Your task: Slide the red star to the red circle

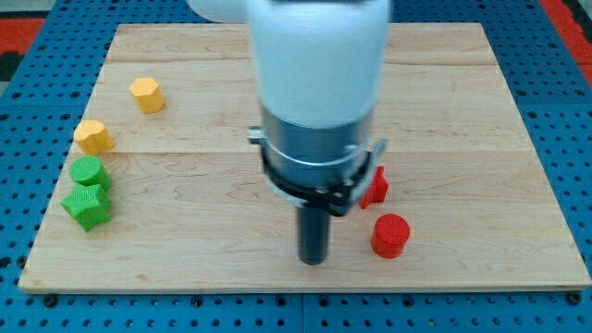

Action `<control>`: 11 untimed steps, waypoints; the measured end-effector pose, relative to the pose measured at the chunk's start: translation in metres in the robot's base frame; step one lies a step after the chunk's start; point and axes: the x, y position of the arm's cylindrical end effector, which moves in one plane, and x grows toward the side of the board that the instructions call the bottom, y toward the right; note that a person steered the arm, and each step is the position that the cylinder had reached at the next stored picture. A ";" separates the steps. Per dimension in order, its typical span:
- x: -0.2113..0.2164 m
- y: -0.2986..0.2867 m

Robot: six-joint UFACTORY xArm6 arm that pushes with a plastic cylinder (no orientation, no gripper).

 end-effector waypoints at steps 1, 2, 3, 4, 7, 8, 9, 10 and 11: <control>-0.008 0.029; -0.011 0.077; -0.011 0.104; -0.010 0.113; -0.047 -0.018; -0.080 0.010; -0.087 0.059; -0.108 0.023; -0.108 0.091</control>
